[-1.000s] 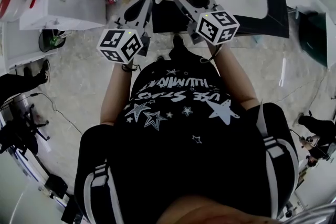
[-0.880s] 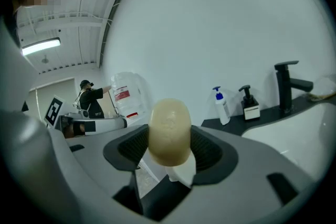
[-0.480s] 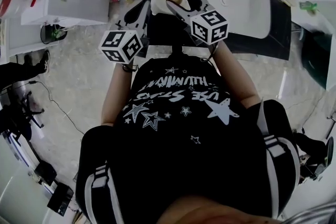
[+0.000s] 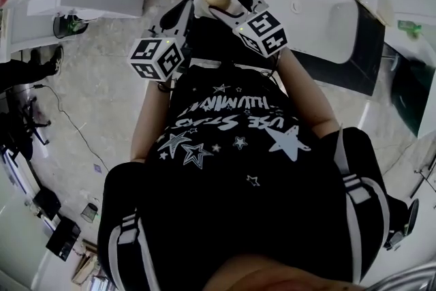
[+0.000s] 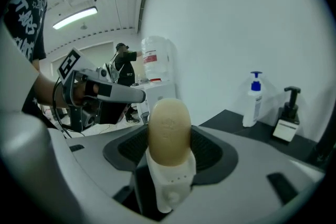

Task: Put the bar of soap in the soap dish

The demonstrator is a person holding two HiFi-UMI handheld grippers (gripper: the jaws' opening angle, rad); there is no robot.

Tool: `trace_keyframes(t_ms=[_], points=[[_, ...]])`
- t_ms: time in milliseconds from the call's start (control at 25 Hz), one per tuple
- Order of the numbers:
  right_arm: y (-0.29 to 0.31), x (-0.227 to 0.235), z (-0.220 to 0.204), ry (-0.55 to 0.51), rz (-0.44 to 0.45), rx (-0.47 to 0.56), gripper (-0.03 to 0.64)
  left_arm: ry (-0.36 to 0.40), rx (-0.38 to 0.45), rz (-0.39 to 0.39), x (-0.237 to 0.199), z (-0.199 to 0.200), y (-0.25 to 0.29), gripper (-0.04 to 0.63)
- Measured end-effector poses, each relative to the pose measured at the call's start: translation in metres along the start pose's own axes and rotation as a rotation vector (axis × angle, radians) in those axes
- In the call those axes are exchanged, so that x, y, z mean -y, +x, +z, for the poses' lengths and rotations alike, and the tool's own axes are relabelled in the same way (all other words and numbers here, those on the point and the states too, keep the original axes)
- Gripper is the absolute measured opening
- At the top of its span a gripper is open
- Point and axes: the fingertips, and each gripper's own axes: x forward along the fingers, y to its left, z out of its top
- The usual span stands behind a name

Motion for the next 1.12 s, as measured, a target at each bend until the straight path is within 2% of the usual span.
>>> trace_keyframes(t_ms=[280, 600, 920, 1120], points=[[0.008, -0.003, -0.016, -0.119, 0.055, -0.093, 0.255, -0.011, -0.012, 0.033, -0.001, -0.007, 0.003, 0.012], [0.015, -0.008, -0.035, -0.169, 0.129, -0.174, 0.255, -0.013, -0.031, 0.052, -0.002, -0.014, 0.009, 0.012], [0.019, -0.011, -0.048, -0.329, 0.116, -0.266, 0.255, -0.018, -0.038, 0.065, -0.004, -0.016, 0.008, 0.012], [0.021, -0.009, -0.049, -0.323, 0.113, -0.288, 0.255, -0.015, -0.038, 0.065, -0.004, -0.015, 0.009, 0.012]])
